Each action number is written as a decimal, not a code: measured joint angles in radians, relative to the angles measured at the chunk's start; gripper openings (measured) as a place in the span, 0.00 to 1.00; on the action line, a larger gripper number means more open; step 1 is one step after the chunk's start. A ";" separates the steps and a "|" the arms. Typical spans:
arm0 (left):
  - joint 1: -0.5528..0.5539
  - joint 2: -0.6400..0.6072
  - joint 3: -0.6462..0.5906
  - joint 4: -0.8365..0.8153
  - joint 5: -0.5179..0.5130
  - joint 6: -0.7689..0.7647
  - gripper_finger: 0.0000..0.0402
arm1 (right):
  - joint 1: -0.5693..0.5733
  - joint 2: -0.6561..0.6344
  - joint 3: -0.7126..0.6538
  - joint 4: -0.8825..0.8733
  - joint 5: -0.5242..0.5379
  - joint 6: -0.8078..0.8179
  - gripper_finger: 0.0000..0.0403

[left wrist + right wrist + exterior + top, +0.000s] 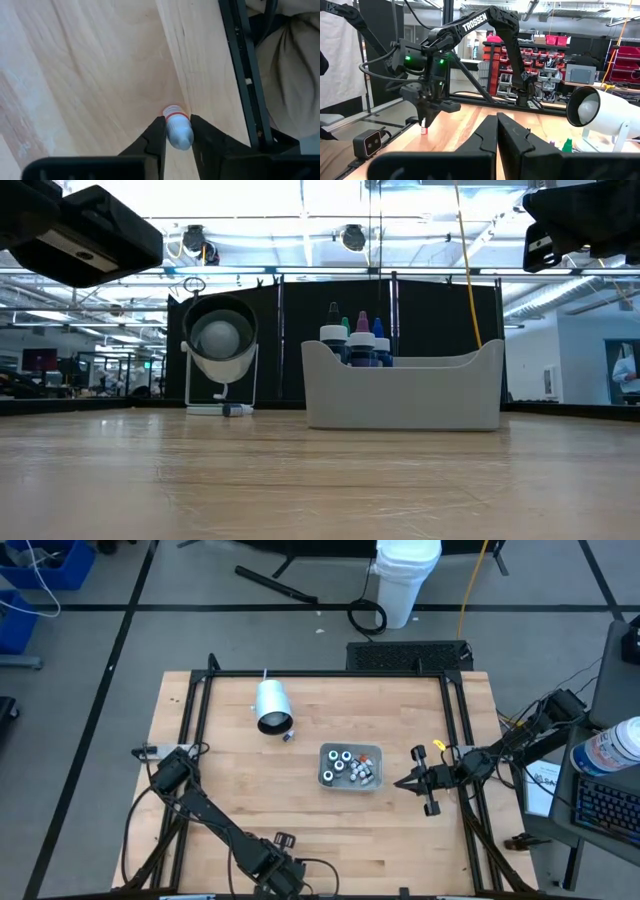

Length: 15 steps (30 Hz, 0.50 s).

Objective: Pick & Place food coloring
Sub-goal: Put the small orange food coloring bottle into the white bin

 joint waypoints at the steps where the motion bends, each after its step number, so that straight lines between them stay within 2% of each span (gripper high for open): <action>1: 0.000 0.000 0.000 0.003 0.000 0.006 0.18 | 0.000 0.000 0.000 0.000 0.000 0.000 0.00; 5: 0.000 0.000 0.000 0.031 0.003 0.038 0.19 | 0.000 0.000 0.000 0.000 0.000 0.000 0.00; 10: 0.010 0.000 0.031 0.033 0.061 0.084 0.20 | 0.000 0.000 0.000 0.000 0.000 0.000 0.00; 15: 0.041 0.000 0.160 -0.124 0.058 0.117 0.18 | 0.000 0.000 0.000 0.000 0.000 0.005 0.00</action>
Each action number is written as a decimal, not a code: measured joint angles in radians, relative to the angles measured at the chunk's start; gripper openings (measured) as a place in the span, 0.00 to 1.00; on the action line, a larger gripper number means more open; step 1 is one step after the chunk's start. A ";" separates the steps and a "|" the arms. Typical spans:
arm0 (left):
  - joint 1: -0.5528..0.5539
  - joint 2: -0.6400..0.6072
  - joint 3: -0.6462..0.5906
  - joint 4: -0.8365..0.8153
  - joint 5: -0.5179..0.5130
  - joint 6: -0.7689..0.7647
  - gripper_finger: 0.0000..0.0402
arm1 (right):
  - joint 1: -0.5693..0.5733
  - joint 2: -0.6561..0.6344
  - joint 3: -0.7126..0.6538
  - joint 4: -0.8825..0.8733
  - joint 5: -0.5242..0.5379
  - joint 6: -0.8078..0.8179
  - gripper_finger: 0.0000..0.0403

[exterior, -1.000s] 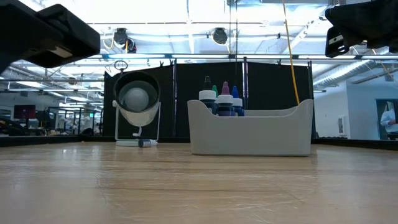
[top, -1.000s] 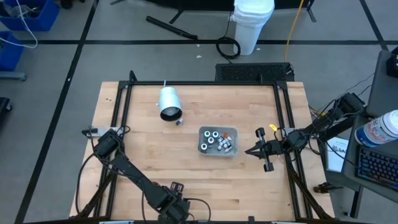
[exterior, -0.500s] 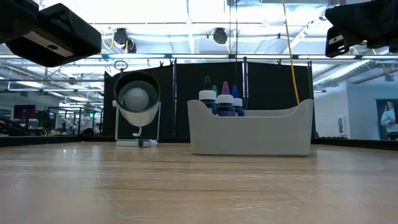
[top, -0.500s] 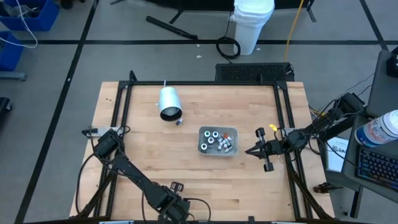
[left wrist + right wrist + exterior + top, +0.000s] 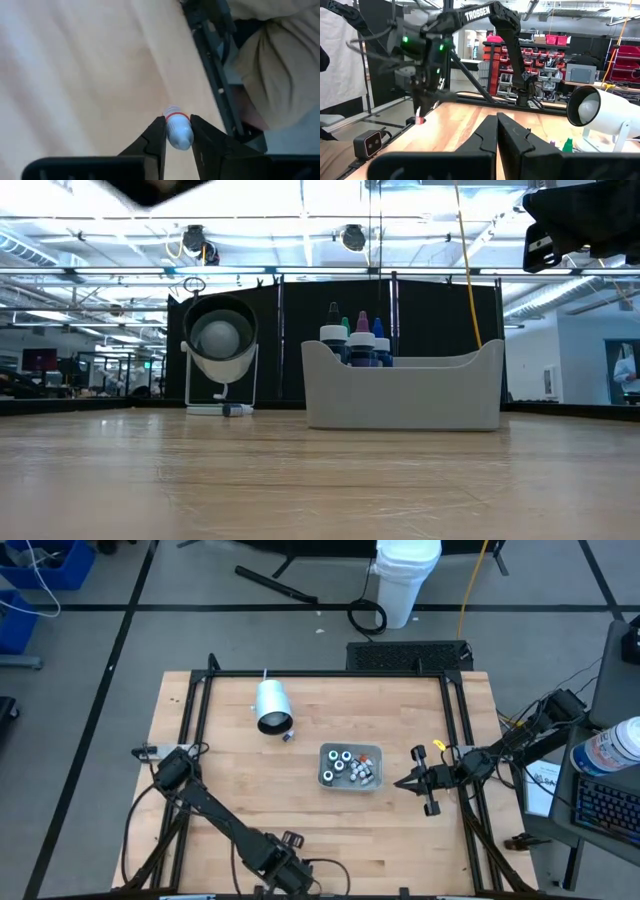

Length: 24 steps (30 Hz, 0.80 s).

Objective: Pick & Place food coloring
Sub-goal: Put the small orange food coloring bottle into the white bin

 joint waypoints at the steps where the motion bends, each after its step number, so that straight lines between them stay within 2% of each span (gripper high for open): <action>1: 0.007 0.000 0.034 -0.046 -0.008 0.009 0.18 | 0.000 0.000 0.000 0.000 0.000 0.000 0.00; 7: 0.072 0.000 0.250 -0.278 -0.066 0.070 0.20 | 0.000 0.000 0.000 -0.001 0.000 0.001 0.00; 12: 0.163 0.000 0.384 -0.348 -0.136 0.190 0.19 | 0.000 0.000 0.000 -0.002 0.000 0.001 0.00; 17: 0.279 -0.002 0.431 -0.324 -0.182 0.377 0.20 | 0.000 0.001 0.000 -0.005 0.000 0.001 0.00; 24: 0.480 -0.002 0.432 -0.127 -0.189 0.616 0.20 | 0.000 0.001 0.000 -0.030 0.000 0.002 0.00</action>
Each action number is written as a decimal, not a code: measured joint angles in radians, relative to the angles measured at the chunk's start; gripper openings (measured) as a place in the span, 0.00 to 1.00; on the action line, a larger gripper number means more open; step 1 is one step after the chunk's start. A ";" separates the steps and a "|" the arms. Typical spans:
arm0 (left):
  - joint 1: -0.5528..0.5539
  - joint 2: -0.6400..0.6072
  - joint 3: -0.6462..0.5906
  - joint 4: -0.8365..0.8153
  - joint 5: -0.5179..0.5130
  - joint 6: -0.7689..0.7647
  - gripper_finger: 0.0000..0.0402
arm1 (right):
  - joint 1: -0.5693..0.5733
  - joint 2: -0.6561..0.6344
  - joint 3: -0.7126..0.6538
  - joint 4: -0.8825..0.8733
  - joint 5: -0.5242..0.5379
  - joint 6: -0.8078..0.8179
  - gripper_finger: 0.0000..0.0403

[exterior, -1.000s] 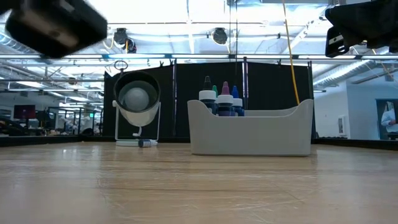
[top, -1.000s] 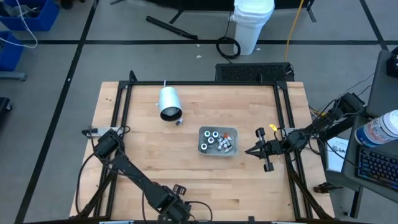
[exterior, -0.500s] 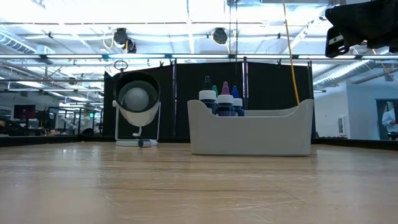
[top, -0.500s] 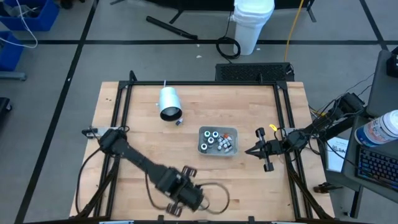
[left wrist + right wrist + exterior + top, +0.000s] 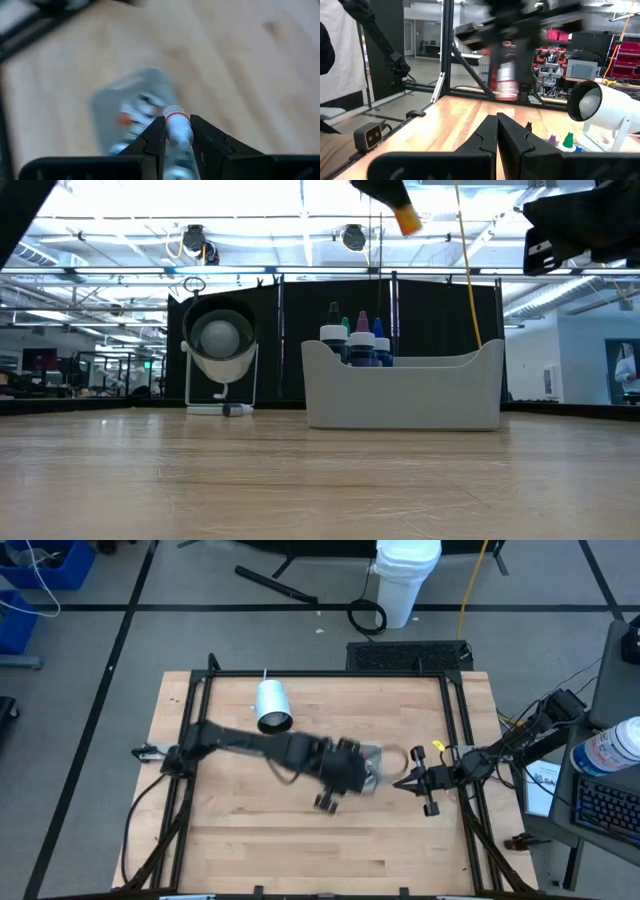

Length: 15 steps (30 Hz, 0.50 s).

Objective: Pick & Place food coloring
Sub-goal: Put the small orange food coloring bottle into the white bin

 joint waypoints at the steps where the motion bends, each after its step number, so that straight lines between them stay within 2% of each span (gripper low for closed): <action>1: 0.028 0.000 0.000 0.023 0.001 0.026 0.20 | 0.000 0.000 0.000 -0.005 0.000 0.000 0.00; 8: 0.187 0.008 0.000 0.147 0.097 0.133 0.20 | 0.000 0.000 0.000 -0.033 0.006 0.006 0.00; 15: 0.222 0.112 0.002 0.204 0.131 0.270 0.20 | -0.002 -0.003 0.000 -0.018 0.008 0.036 0.00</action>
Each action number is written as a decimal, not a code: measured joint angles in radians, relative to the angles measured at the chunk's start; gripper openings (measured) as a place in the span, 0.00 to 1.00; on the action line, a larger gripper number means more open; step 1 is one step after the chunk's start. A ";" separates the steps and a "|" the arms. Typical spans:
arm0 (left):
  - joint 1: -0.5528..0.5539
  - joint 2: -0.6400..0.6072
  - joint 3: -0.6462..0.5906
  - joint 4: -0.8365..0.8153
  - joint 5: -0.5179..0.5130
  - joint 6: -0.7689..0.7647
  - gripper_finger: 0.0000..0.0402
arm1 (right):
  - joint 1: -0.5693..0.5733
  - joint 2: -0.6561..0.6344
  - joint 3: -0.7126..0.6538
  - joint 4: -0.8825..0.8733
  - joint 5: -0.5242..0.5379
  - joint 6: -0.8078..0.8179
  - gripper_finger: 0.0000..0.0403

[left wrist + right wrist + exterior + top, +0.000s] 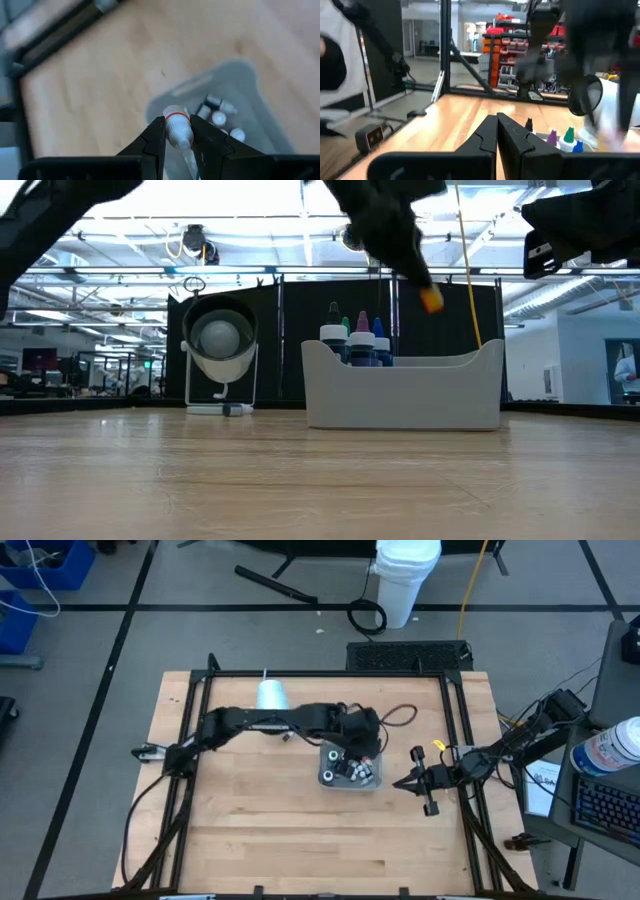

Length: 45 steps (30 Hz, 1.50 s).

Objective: Pick & Place food coloring
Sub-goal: Put the small orange food coloring bottle into the white bin, then adjust the white bin

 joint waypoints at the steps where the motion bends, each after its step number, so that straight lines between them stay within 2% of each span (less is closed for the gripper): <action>1: 0.000 0.015 -0.002 -0.005 0.000 0.015 0.20 | 0.000 -0.001 0.001 0.001 0.007 0.009 0.00; 10: -0.003 0.114 -0.002 -0.004 -0.001 0.137 0.20 | 0.000 -0.003 0.000 -0.067 0.027 0.085 0.00; 19: 0.013 0.175 -0.002 -0.009 -0.061 0.234 0.20 | 0.000 0.005 -0.004 -0.101 0.027 0.155 0.00; 24: 0.011 0.174 -0.002 0.000 -0.026 0.238 0.20 | 0.000 0.011 -0.003 -0.101 0.027 0.148 0.00; 33: 0.006 0.174 -0.002 -0.005 -0.025 0.217 0.21 | 0.000 0.011 -0.003 -0.093 0.026 0.132 0.00; 37: 0.004 0.174 -0.002 -0.016 -0.021 0.196 0.24 | 0.000 0.011 -0.003 -0.091 0.025 0.124 0.00; 45: 0.007 0.166 -0.002 0.018 0.000 0.153 0.39 | 0.000 0.011 -0.003 -0.091 0.024 0.121 0.00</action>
